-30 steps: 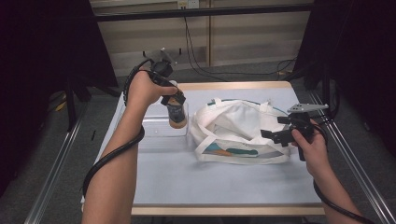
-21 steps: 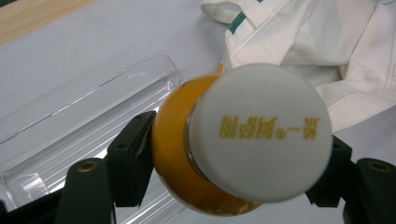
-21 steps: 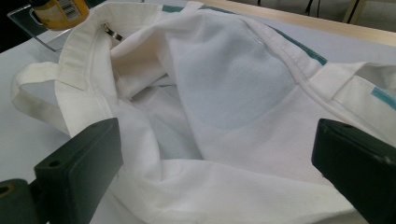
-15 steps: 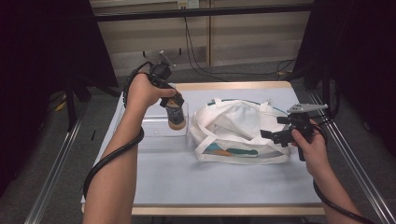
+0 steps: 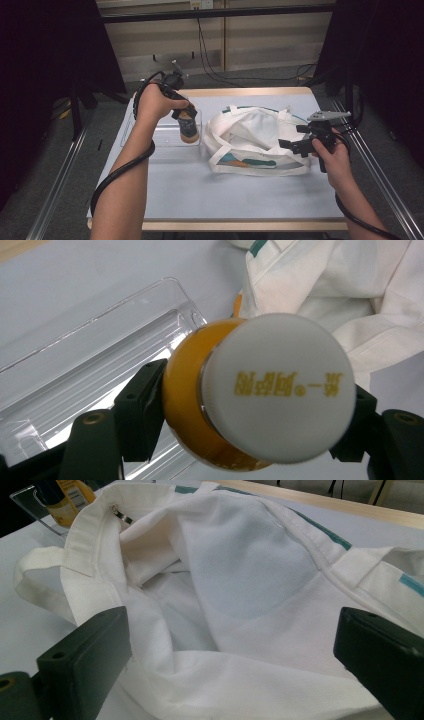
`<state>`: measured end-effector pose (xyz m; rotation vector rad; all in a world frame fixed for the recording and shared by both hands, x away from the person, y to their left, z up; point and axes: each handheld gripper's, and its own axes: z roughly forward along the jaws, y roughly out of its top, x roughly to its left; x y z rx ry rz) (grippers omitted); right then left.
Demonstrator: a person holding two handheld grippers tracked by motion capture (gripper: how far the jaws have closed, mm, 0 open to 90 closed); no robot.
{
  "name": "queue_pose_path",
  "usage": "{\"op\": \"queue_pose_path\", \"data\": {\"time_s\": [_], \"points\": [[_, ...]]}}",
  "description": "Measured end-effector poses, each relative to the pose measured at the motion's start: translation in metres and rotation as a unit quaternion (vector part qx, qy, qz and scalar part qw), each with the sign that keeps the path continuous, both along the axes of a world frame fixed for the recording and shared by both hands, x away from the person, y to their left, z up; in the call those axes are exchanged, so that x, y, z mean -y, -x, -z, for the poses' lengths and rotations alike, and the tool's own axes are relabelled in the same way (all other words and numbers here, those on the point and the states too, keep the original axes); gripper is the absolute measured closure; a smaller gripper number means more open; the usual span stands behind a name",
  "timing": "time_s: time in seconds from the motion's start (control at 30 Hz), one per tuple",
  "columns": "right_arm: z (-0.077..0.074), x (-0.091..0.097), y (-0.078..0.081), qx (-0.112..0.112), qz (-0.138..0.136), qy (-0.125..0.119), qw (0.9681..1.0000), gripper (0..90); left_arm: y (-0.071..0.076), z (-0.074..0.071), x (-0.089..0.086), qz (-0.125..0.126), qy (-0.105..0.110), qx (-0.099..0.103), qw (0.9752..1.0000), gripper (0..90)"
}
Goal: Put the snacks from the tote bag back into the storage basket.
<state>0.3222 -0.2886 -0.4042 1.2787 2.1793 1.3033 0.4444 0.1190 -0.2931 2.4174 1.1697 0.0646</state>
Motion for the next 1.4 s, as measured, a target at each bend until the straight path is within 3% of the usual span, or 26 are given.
{"op": "queue_pose_path", "data": {"time_s": [0.2,0.23,0.37,0.47,1.4], "points": [[0.0,0.001,0.0,0.001,0.001,0.001,1.0,1.6,0.001,0.003,-0.001,0.007,-0.004,-0.007,0.9999,30.8],[0.0,0.001,0.0,0.001,0.001,-0.001,1.0,1.6,0.002,0.004,0.0,-0.001,0.004,-0.007,1.0,30.8],[-0.001,0.001,0.0,0.002,0.001,-0.001,1.0,1.6,0.002,0.006,-0.001,0.005,-0.004,-0.008,0.9999,30.8],[-0.001,0.001,0.0,0.002,0.002,-0.001,1.0,1.6,0.002,0.007,-0.001,0.001,0.003,-0.012,0.9999,30.7],[-0.002,0.0,0.0,0.002,-0.001,-0.002,1.0,1.6,0.006,0.017,-0.003,0.004,-0.001,-0.012,0.9999,30.7]]}}
